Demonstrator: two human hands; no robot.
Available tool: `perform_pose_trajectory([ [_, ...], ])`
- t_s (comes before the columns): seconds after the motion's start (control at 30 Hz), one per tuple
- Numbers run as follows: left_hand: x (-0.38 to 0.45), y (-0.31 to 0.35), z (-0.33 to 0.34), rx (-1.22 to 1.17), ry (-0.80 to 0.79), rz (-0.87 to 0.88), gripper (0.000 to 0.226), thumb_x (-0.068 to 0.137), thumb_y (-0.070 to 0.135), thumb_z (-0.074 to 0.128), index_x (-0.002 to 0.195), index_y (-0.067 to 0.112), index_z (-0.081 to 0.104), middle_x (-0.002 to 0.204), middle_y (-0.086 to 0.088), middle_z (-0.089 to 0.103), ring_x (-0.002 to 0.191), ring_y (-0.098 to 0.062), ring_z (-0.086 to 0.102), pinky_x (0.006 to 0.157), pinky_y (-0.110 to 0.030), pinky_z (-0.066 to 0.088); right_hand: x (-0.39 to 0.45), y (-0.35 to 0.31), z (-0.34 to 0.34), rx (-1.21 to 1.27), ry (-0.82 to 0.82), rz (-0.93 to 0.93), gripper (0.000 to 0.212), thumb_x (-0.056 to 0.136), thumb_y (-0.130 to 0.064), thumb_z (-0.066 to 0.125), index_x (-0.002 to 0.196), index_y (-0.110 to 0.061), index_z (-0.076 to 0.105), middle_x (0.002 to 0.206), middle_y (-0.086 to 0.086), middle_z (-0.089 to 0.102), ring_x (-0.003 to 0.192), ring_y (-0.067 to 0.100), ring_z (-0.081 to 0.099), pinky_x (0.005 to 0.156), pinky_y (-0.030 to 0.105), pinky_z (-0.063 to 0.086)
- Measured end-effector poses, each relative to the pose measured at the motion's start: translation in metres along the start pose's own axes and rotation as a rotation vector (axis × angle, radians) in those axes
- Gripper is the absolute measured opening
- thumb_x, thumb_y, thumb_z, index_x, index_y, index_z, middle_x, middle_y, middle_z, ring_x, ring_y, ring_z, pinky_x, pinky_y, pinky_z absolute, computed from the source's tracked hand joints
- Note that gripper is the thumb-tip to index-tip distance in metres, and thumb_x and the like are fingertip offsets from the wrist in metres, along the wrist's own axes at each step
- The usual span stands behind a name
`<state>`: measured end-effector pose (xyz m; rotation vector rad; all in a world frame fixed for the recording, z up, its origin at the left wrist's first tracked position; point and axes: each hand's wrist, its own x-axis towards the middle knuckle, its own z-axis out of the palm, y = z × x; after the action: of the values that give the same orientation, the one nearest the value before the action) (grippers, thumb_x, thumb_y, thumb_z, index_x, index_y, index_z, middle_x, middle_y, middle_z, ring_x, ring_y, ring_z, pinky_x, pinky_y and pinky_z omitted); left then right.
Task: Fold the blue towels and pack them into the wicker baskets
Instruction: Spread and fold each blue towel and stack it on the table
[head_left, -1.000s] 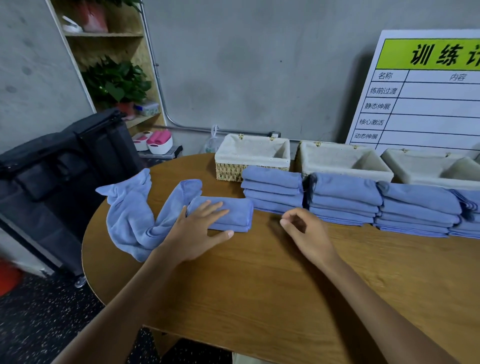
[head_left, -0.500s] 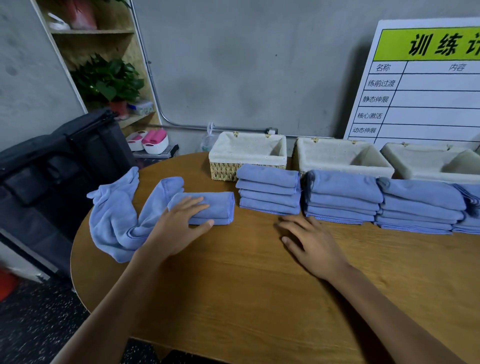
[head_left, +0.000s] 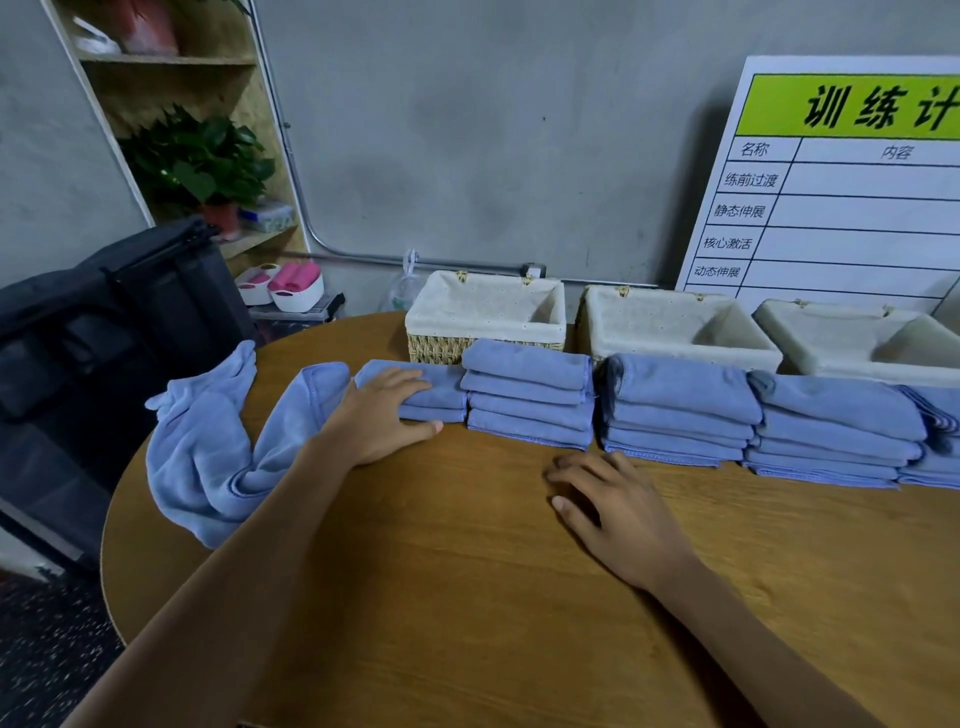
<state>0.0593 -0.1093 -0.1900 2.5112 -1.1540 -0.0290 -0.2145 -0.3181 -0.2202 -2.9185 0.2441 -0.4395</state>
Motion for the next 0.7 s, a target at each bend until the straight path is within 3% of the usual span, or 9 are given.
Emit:
perform_pose_trajectory([
  [0.17, 0.004, 0.013, 0.002, 0.047, -0.037, 0.049, 0.085, 0.077, 0.08, 0.048, 0.148, 0.033, 0.043, 0.16, 0.014, 0.031, 0.15, -0.008, 0.019, 0.121, -0.053, 0.015, 0.0, 0.0, 0.0, -0.012, 0.001, 0.003, 0.05, 0.097, -0.057, 0.026, 0.129, -0.035, 0.058, 0.133, -0.019, 0.052, 0.12, 0.009, 0.043, 0.098, 0.032, 0.038],
  [0.3, 0.004, 0.02, 0.007, 0.0, -0.046, 0.06, 0.098, 0.066, 0.087, 0.037, 0.148, 0.034, 0.044, 0.16, 0.015, 0.031, 0.151, -0.007, 0.016, 0.121, -0.051, 0.017, 0.0, -0.001, 0.0, -0.01, 0.013, 0.004, 0.05, 0.097, -0.057, 0.027, 0.128, -0.035, 0.06, 0.131, -0.018, 0.054, 0.118, 0.01, 0.045, 0.096, 0.033, 0.039],
  [0.47, 0.006, 0.014, -0.003, 0.064, -0.064, 0.096, 0.069, 0.085, 0.07, 0.058, 0.147, 0.041, 0.043, 0.159, 0.019, 0.031, 0.149, -0.006, 0.02, 0.121, -0.05, 0.017, 0.0, -0.001, -0.001, 0.0, 0.015, 0.013, 0.053, 0.096, -0.058, 0.027, 0.128, -0.034, 0.061, 0.131, -0.018, 0.055, 0.119, 0.009, 0.046, 0.098, 0.031, 0.037],
  [0.6, 0.003, 0.009, -0.013, 0.104, -0.086, 0.11, 0.085, 0.071, 0.085, 0.039, 0.145, 0.045, 0.043, 0.157, 0.02, 0.033, 0.146, -0.007, 0.027, 0.121, -0.056, 0.013, 0.0, -0.002, -0.001, 0.019, 0.002, 0.03, 0.055, 0.095, -0.06, 0.025, 0.13, -0.035, 0.06, 0.133, -0.019, 0.054, 0.122, 0.008, 0.044, 0.102, 0.033, 0.038],
  [0.7, -0.004, 0.01, -0.031, 0.149, 0.026, 0.146, 0.079, 0.077, 0.08, 0.039, 0.146, 0.043, 0.042, 0.158, 0.016, 0.035, 0.146, -0.009, 0.028, 0.12, -0.057, 0.014, 0.0, -0.002, -0.002, 0.025, -0.003, 0.04, 0.058, 0.093, -0.061, 0.022, 0.131, -0.036, 0.059, 0.136, -0.02, 0.052, 0.123, 0.006, 0.041, 0.105, 0.034, 0.037],
])
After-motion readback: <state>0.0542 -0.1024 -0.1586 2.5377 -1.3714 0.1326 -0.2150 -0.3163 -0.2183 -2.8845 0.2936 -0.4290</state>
